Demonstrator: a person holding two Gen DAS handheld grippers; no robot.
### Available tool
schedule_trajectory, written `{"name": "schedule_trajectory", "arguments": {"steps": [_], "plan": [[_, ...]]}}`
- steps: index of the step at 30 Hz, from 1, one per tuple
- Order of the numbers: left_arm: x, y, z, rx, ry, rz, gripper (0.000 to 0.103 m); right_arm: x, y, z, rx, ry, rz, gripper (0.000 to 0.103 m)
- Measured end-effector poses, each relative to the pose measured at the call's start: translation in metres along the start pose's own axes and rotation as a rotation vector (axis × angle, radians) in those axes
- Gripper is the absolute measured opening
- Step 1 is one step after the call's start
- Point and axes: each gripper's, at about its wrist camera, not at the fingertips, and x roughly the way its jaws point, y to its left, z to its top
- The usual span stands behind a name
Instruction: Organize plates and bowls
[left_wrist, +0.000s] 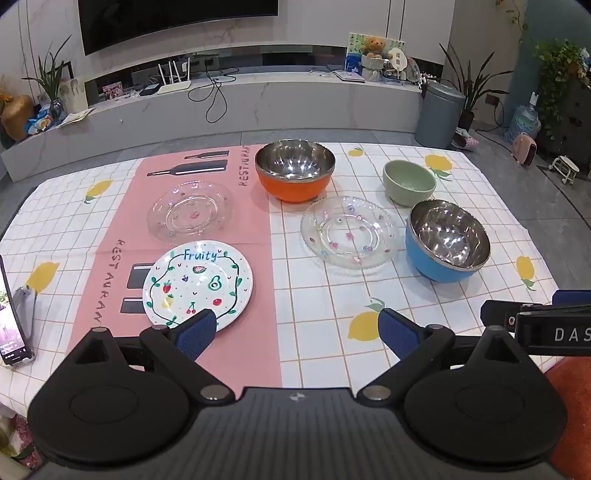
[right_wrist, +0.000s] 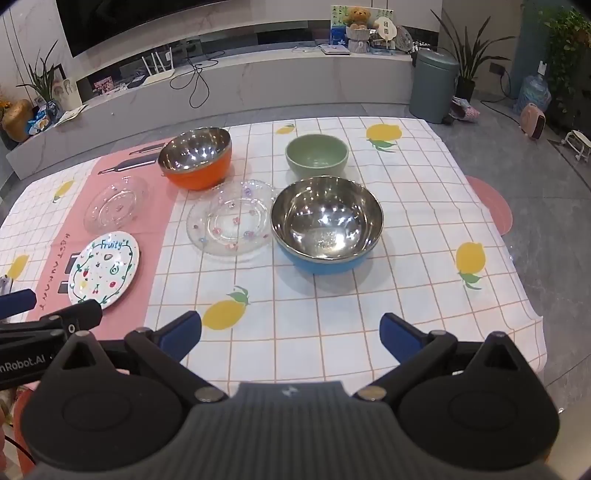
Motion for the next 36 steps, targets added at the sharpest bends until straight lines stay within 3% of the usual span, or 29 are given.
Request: {"name": "schedule_trajectory", "arguments": {"steps": [36], "plan": [[0.006, -0.001, -0.005, 0.001, 0.031, 0.003, 0.103, 0.014, -0.001, -0.004, 0.008, 0.057, 0.007, 0.1]]}}
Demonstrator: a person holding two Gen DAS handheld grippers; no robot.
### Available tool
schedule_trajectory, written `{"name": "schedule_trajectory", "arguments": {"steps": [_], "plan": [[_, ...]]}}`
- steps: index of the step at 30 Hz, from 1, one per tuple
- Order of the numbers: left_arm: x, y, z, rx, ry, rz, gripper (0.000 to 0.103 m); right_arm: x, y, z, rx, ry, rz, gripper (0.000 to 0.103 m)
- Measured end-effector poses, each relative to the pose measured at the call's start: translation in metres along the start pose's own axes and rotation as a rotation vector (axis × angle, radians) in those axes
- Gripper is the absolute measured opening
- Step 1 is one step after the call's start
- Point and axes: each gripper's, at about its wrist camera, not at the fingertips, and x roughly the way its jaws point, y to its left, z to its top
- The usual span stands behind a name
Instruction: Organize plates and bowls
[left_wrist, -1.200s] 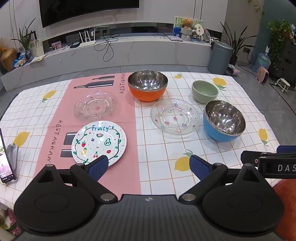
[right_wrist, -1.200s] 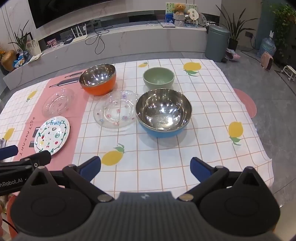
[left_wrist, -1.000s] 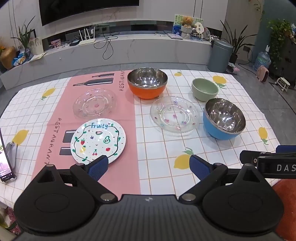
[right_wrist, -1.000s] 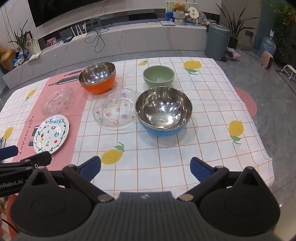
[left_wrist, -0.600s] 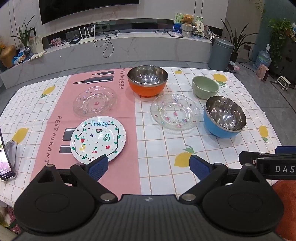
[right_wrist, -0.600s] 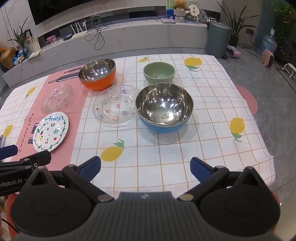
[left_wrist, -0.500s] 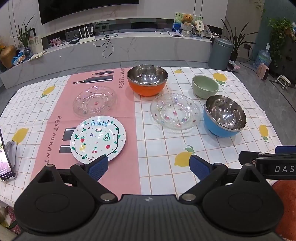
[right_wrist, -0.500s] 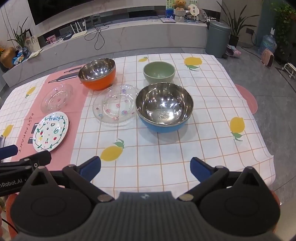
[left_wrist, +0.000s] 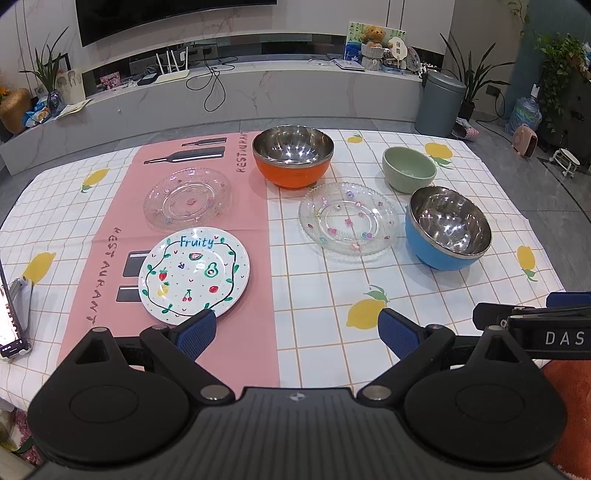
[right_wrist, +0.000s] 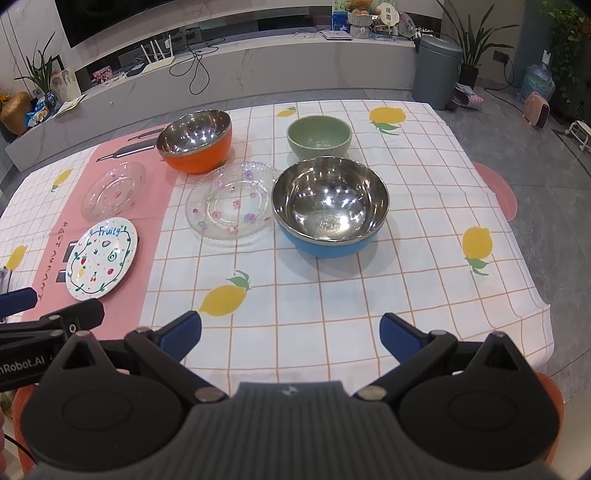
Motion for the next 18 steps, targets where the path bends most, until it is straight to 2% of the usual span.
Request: {"name": "schedule_trajectory", "arguments": {"steps": [18], "plan": [[-0.0001, -0.0014, -0.0022, 0.002, 0.0, 0.0, 0.103, 0.0018, 0.0007, -0.0011, -0.001, 0.005, 0.003, 0.1]]}}
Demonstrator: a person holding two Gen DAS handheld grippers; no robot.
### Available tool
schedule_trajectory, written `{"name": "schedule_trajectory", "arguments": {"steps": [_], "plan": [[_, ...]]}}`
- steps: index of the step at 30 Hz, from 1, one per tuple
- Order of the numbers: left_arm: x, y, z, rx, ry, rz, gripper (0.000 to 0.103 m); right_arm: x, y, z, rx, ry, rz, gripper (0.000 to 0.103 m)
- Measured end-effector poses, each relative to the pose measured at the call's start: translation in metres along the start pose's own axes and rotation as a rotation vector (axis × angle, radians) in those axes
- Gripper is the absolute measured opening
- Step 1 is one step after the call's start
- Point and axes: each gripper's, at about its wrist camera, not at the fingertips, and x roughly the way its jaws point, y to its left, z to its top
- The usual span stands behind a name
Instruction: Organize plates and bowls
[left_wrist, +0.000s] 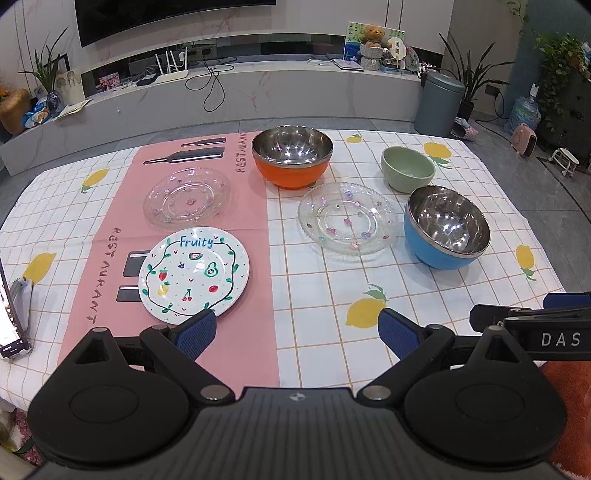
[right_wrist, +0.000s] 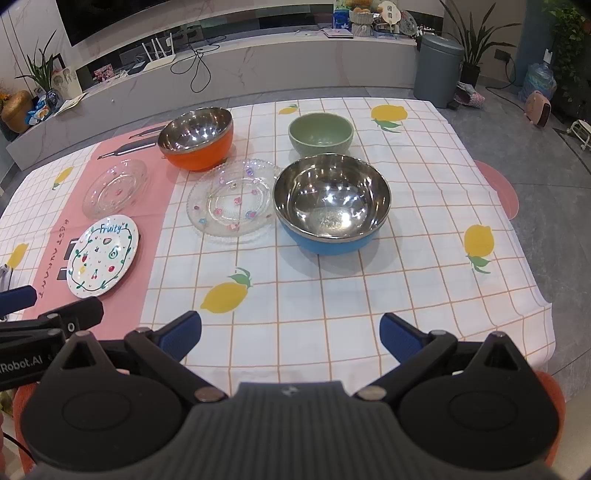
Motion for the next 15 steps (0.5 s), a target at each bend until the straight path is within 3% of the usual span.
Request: {"name": "schedule_trajectory", "arguments": {"steps": [15], "plan": [[-0.0028, -0.0021, 0.0008, 0.005, -0.002, -0.001, 0.103, -0.0004, -0.0003, -0.0013, 0.003, 0.002, 0.005, 0.1]]}}
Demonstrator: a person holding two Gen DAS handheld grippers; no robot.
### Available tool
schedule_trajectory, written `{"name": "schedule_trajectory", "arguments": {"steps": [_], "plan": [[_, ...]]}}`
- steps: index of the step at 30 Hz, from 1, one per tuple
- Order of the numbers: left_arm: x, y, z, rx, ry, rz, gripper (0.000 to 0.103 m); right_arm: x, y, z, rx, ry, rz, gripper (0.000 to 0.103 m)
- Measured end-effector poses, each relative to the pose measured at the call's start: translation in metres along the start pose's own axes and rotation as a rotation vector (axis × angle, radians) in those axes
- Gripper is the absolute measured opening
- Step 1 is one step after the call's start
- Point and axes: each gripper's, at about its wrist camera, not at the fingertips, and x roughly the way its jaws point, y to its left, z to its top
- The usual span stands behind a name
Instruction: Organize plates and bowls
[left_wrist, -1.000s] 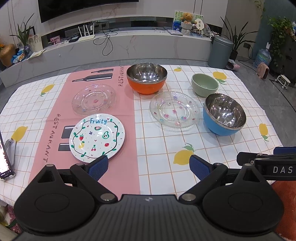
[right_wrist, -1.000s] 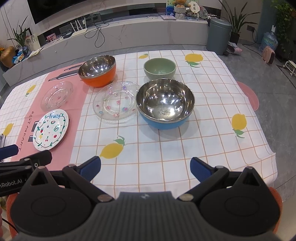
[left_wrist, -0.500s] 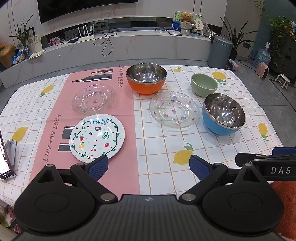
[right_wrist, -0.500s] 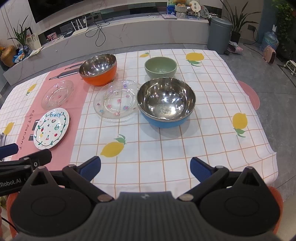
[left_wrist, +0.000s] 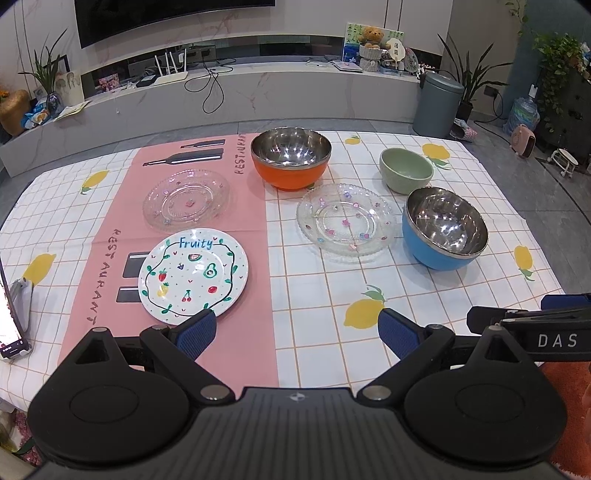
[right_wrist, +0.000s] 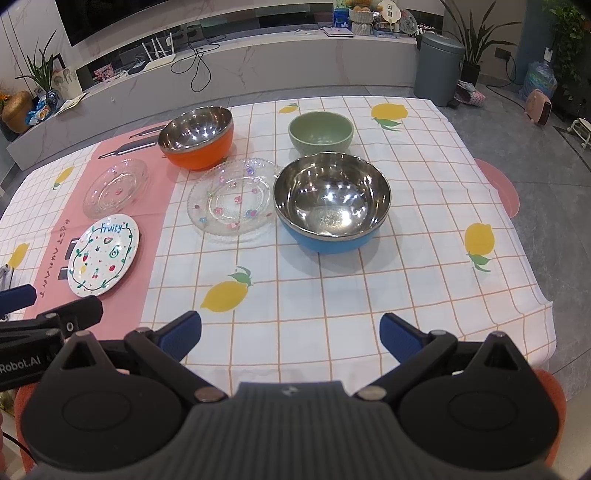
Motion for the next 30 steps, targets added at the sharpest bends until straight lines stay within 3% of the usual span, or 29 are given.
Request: {"name": "schedule_trajectory", "arguments": {"steps": [26, 30], "plan": [[-0.0039, 0.0014, -0.0045, -0.013, -0.004, -0.011, 0.103, -0.0029, -0.0006, -0.004, 0.003, 0.002, 0.013, 0.1], [-0.0043, 0.0083, -0.0089, -0.041, -0.014, -0.048, 0.103, -0.0051, -0.0014, -0.0058, 0.01, -0.026, 0.037, 0.1]]}}
